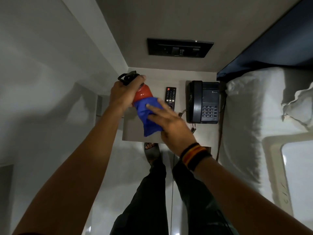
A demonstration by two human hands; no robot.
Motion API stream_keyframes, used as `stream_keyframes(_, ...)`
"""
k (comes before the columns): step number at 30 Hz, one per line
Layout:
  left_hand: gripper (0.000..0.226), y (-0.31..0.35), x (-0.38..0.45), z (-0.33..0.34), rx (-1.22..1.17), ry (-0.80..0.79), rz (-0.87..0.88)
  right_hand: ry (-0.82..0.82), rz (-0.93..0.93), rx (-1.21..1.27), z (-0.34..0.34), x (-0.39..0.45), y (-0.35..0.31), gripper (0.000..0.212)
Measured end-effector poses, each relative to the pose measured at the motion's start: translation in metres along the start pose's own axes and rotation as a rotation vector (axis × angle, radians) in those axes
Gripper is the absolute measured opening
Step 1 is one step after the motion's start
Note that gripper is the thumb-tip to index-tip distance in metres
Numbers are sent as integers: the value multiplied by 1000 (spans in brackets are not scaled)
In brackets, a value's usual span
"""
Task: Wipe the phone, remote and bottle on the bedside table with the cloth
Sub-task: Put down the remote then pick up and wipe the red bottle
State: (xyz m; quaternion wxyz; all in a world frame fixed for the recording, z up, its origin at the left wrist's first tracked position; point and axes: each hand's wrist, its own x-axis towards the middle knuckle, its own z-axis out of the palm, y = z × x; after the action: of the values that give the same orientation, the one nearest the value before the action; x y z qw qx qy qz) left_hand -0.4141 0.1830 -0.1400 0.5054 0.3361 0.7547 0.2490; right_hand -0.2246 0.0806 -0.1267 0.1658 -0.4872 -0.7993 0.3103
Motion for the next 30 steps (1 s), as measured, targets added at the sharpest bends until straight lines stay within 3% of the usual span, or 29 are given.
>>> stream_keyframes(2, 56, 3, -1, -8, 3, 0, -3, -219, 21, -35, 22, -13, 9, 51)
stream_keyframes(5, 48, 1, 2, -22, -23, 29, -5, -405, 312, 132, 49, -64, 26, 54)
stream_keyframes(9, 49, -9, 7, -24, -103, 40, 13, -307, 590, 271, 56, -112, 30, 56)
stream_keyframes(13, 39, -37, 2, -6, -65, 57, 97, -166, 634, 325, 41, -117, 27, 59)
stream_keyframes(17, 42, -67, 4, 16, -152, 68, 188, -79, 663, 356, 28, -115, 27, 67)
stream_keyframes(24, 57, -91, 8, 30, -100, -45, 238, 19, 770, 540, 21, -115, 19, 83)
stream_keyframes(27, 69, -87, -4, 28, -41, -111, 130, 111, 876, 712, 11, -108, 12, 69)
stream_keyframes(30, 74, -78, -27, 25, 34, -51, 4, 251, 891, 834, -14, -90, 2, 45)
